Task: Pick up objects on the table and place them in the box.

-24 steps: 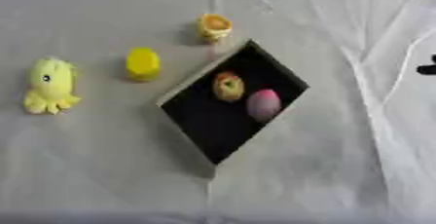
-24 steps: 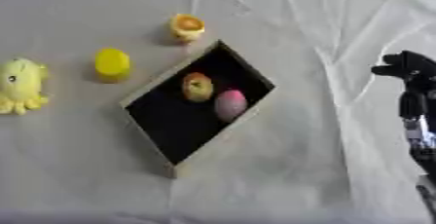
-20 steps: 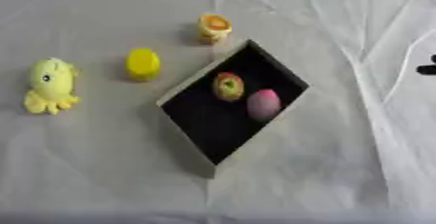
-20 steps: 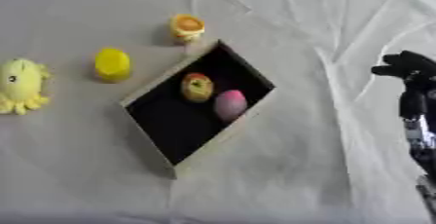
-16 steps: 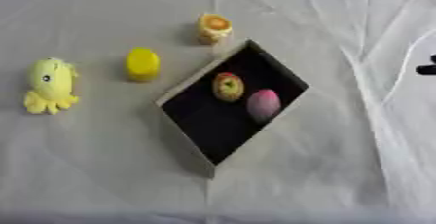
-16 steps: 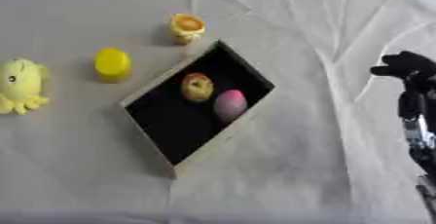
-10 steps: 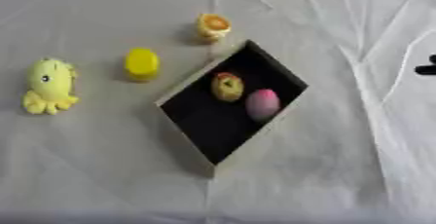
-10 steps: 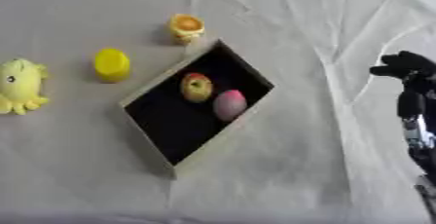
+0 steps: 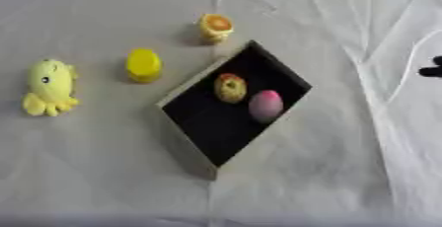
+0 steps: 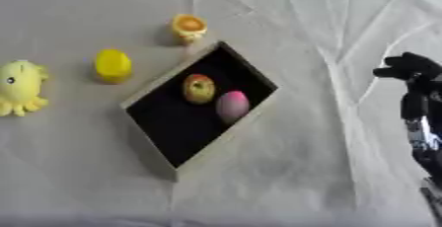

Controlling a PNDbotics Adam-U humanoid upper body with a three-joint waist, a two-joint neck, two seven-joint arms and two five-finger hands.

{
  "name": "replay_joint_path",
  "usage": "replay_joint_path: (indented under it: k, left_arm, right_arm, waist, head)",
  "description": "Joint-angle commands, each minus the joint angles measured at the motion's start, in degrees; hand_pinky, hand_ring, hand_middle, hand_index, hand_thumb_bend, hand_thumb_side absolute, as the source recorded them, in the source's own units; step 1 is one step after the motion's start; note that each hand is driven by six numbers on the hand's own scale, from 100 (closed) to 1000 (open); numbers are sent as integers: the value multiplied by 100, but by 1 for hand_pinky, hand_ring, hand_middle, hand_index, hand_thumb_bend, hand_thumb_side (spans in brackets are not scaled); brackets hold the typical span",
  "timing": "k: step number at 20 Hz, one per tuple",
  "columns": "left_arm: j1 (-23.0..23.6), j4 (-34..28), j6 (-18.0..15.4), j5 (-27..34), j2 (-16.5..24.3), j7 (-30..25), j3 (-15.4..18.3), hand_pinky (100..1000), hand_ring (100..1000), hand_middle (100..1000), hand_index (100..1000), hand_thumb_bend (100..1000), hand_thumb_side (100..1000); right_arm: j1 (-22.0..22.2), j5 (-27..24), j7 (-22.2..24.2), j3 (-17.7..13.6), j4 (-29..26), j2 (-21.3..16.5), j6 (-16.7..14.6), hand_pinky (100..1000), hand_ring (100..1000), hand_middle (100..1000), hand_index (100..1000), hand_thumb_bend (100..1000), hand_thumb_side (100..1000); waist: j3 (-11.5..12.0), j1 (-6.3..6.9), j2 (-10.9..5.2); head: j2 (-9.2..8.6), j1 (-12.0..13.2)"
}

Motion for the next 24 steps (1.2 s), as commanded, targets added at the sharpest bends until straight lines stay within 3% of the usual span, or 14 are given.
replay_joint_path:
  k: [1,4,8,15,20,24]
  left_arm:
    - [-59,280,-261,-615,749,-129,-89,760,763,764,901,100,429]
    - [-185,678,-565,-1203,1322,-236,-310,784,808,787,905,100,217]
    - [-500,1228,-986,-2044,1860,-415,-661,805,833,797,912,100,143]
    - [-1501,2012,-1272,-2853,2213,-662,-1473,808,843,795,912,123,138]
    - [-2197,2531,-1477,-3118,2184,-948,-2000,807,845,791,908,165,160]
    - [-2687,2894,-1625,-3215,2027,-1240,-2318,806,844,791,908,146,170]
  right_arm:
    - [6,44,-7,-10,-80,-94,11,1000,742,762,870,100,594]
    - [5,53,5,7,-80,-107,34,1000,742,761,870,100,594]
    - [2,53,22,25,-80,-119,59,1000,742,761,870,100,594]
    - [-2,2,81,70,-80,-165,76,1000,742,760,870,100,594]
    - [-5,-45,129,90,-80,-215,53,1000,743,760,870,100,592]
    - [-7,-74,162,107,-80,-235,46,1000,742,760,870,100,592]
  waist:
    - [14,87,-142]
    - [20,110,-152]
    - [11,131,-162]
    - [-17,139,-207]
    - [-12,135,-226]
    - [-6,130,-237]
  head:
    - [22,-21]
    - [22,-20]
    - [22,1]
    - [22,39]
    - [22,57]
    - [22,49]
